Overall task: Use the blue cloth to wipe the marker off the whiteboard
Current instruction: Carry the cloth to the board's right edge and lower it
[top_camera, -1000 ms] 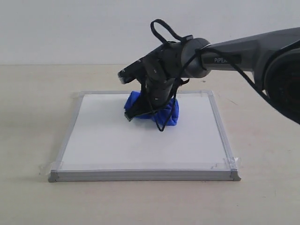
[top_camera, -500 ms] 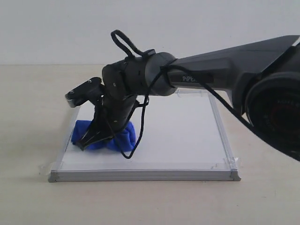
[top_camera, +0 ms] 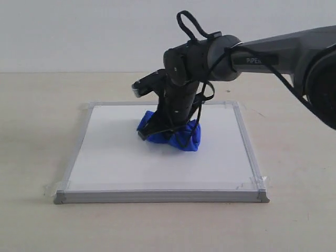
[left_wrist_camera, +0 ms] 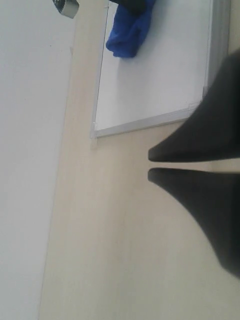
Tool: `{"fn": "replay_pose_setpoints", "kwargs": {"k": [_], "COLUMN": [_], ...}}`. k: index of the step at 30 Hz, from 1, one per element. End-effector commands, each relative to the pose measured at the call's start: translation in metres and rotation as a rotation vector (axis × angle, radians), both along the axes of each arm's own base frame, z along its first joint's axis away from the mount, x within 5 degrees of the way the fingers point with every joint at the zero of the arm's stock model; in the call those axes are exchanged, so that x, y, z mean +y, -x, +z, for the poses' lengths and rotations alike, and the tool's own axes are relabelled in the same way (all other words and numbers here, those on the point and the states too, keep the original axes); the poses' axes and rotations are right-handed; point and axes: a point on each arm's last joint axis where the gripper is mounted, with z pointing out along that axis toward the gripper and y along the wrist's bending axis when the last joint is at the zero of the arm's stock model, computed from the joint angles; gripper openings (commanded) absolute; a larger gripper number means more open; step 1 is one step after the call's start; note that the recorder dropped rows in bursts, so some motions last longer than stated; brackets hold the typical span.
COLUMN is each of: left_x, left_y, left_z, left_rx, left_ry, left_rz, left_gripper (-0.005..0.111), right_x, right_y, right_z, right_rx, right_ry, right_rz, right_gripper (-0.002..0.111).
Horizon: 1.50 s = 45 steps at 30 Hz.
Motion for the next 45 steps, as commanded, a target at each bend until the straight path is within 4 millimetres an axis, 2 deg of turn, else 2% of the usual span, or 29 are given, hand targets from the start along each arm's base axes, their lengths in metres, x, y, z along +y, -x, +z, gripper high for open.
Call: {"fn": "replay_pose_setpoints", "kwargs": {"k": [1, 4, 7, 10, 14, 18, 23, 27, 29, 33, 38, 45], "left_x": [0.000, 0.000, 0.000, 0.000, 0.000, 0.000, 0.000, 0.000, 0.000, 0.000, 0.000, 0.000], "left_y": [0.000, 0.000, 0.000, 0.000, 0.000, 0.000, 0.000, 0.000, 0.000, 0.000, 0.000, 0.000], "left_z": [0.000, 0.000, 0.000, 0.000, 0.000, 0.000, 0.000, 0.000, 0.000, 0.000, 0.000, 0.000], "left_rx": [-0.008, -0.008, -0.008, -0.008, -0.008, -0.008, -0.008, -0.008, -0.008, -0.008, -0.008, -0.008], "left_ry": [0.012, 0.012, 0.012, 0.012, 0.012, 0.012, 0.012, 0.012, 0.012, 0.012, 0.012, 0.012], "left_rz": [0.003, 0.003, 0.003, 0.003, 0.003, 0.003, 0.003, 0.003, 0.003, 0.003, 0.003, 0.003], "left_gripper": [0.004, 0.004, 0.004, 0.004, 0.004, 0.004, 0.004, 0.004, 0.004, 0.004, 0.004, 0.004], "right_x": [0.004, -0.008, -0.026, -0.061, -0.107, -0.144, -0.163, -0.171, -0.180, -0.187, -0.185, -0.182], "right_y": [0.012, 0.019, 0.032, 0.045, 0.050, 0.054, 0.057, 0.058, 0.061, 0.064, 0.060, 0.054], "right_z": [0.032, 0.058, 0.062, 0.064, 0.070, 0.065, 0.057, 0.054, 0.045, 0.038, 0.024, 0.015], "right_rx": [-0.005, -0.090, -0.119, -0.138, -0.140, -0.110, -0.070, -0.098, -0.159, -0.227, -0.204, -0.215], "right_ry": [-0.054, -0.086, -0.103, -0.128, -0.166, -0.173, -0.185, -0.161, -0.149, -0.117, -0.124, -0.167], "right_rz": [-0.020, -0.112, -0.150, -0.252, -0.442, -0.598, -0.743, -0.877, -0.998, -1.036, -1.046, -1.050], "right_gripper": [0.000, 0.000, 0.000, 0.000, 0.000, 0.000, 0.000, 0.000, 0.000, 0.000, 0.000, 0.000]}}
